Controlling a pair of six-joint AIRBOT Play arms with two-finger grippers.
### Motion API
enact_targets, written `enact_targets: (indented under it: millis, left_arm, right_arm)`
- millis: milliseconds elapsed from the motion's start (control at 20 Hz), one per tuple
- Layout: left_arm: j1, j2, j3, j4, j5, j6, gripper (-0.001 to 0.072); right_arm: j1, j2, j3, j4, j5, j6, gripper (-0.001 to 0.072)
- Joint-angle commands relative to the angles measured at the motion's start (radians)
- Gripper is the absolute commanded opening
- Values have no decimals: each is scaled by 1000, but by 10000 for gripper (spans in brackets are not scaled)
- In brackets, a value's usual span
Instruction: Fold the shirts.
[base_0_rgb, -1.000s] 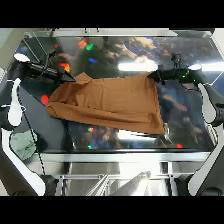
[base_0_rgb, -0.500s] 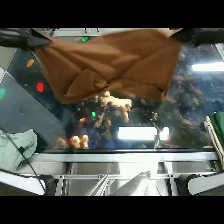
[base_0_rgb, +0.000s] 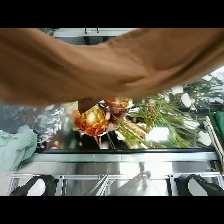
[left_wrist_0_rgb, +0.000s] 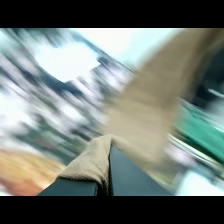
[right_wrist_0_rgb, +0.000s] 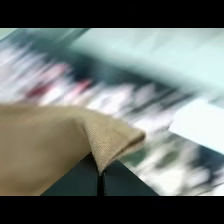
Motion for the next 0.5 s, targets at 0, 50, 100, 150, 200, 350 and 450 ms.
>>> enact_targets:
  millis: [0,50,100,150,200,350,450]
  left_arm:
    - [218,127,88,32,108,4,26]
    - [232,74,139,8,96,-5,26]
    - [220,1,178,-9,93,-40,26]
    - [188,-77,210,-5,77,-66,26]
    - [137,-172,238,-4,29,-68,25]
    - [-67,-389,195,67,-51,-83,24]
    - [-227,-508,107,245,8,-17,24]
  right_arm:
    - [-17,126,-3,-129,-182,3,16]
    - [-17,98,-3,-116,-158,19,16]
    - [-17,51,-3,-91,-124,31,15]
    - [-17,-10,-4,-71,-93,43,15]
    - [-17,-84,-5,-69,-65,65,15]
    - [-14,-285,-82,-4,6,71,15]
    - [26,-386,-200,32,-21,30,15]
